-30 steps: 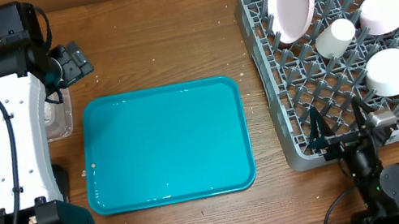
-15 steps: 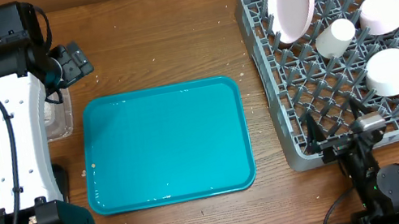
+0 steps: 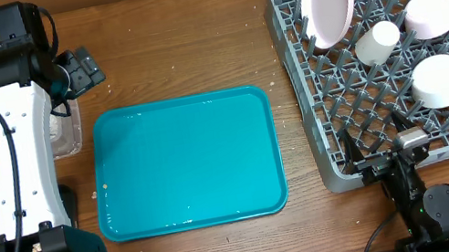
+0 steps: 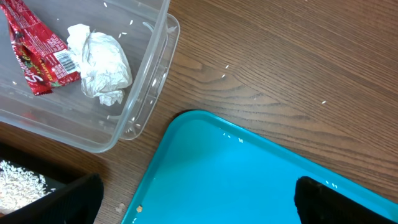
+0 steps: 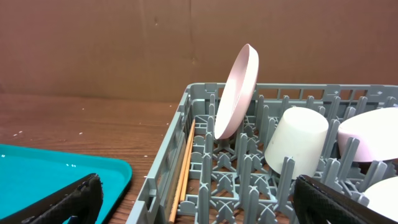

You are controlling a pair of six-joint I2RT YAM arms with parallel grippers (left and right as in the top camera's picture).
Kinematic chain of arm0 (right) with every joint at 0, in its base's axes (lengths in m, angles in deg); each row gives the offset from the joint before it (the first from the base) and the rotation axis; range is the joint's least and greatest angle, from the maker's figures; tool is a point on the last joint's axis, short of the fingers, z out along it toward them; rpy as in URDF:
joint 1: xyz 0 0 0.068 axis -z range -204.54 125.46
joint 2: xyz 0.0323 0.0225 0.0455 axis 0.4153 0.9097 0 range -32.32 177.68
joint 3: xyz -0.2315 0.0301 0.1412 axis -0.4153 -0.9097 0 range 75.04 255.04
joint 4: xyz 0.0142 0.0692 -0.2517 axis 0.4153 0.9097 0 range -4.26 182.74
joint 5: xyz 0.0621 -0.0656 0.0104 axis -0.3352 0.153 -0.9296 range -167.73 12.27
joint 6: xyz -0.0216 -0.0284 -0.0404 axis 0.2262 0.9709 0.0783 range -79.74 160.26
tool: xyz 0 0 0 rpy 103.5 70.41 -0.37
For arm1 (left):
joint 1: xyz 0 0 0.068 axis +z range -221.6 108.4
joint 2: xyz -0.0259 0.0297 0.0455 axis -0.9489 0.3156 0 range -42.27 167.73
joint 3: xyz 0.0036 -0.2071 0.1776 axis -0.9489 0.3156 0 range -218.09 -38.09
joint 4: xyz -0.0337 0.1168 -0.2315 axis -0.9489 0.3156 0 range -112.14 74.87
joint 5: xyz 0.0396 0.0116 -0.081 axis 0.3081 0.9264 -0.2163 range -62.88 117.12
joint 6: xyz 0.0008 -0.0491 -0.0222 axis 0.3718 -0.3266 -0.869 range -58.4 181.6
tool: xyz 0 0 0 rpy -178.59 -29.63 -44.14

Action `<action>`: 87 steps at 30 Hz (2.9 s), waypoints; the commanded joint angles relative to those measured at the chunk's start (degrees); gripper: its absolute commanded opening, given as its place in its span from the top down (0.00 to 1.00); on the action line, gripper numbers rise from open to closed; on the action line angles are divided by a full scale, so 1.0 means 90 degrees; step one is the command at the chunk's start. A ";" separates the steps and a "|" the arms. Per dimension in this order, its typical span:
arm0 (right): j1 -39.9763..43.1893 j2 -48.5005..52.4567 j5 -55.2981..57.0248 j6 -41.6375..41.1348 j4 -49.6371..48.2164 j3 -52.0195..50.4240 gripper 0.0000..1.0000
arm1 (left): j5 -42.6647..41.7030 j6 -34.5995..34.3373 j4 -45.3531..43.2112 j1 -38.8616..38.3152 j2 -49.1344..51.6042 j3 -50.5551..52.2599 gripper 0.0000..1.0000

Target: Sort waste into correct bins and load items into the dishwasher

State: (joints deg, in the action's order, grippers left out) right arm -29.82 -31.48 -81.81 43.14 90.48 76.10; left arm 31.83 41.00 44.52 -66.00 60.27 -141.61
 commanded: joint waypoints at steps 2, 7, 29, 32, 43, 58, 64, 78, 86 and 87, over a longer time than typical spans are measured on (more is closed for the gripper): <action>0.0012 -0.0075 -0.0012 0.0039 -0.0027 -0.0066 0.00 | -0.0029 0.0124 -0.0002 -0.0041 -0.0034 -0.0056 0.00; 0.0012 -0.0075 -0.0012 0.0039 -0.0027 -0.0066 0.00 | -0.0029 0.0124 -0.0002 -0.0041 -0.0034 -0.0056 0.00; 0.0012 -0.0075 -0.0012 0.0039 -0.0027 -0.0066 0.00 | 0.0202 0.0270 0.0104 -0.0041 -0.0034 -0.0056 0.00; 0.0012 -0.0075 -0.0012 0.0039 -0.0027 -0.0066 0.00 | 0.0199 0.0313 0.0457 -0.0044 -0.0053 -0.0056 0.00; 0.0012 -0.0075 -0.0012 0.0039 -0.0027 -0.0066 0.00 | -0.0199 0.0270 0.0874 -0.0044 -0.0886 -0.0024 0.00; 0.0012 -0.0075 -0.0012 0.0039 -0.0027 -0.0066 0.00 | -0.1753 0.1749 -0.2431 -0.0262 -0.3174 0.4034 0.00; 0.0012 -0.0075 -0.0010 0.0039 -0.0027 -0.0066 0.00 | -0.2460 0.2426 -0.4787 -0.0262 -0.4303 0.6368 0.00; 0.0012 -0.0075 -0.0012 0.0039 -0.0027 -0.0066 0.00 | -0.1792 0.2433 -0.6550 -0.0250 -0.6977 0.9192 0.00; 0.0012 -0.0075 -0.0012 0.0036 -0.0027 -0.0066 0.00 | -0.1787 0.2433 -0.6691 -0.0253 -0.8281 0.9945 0.00; 0.0012 -0.0075 -0.0012 0.0039 -0.0027 -0.0066 0.00 | -0.1785 0.2436 -0.6691 -0.0253 -0.8444 1.0044 0.00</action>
State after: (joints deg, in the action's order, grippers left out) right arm -29.82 -31.48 -81.81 43.31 90.48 76.10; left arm 15.04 61.83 -15.35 -67.90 -11.88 -53.64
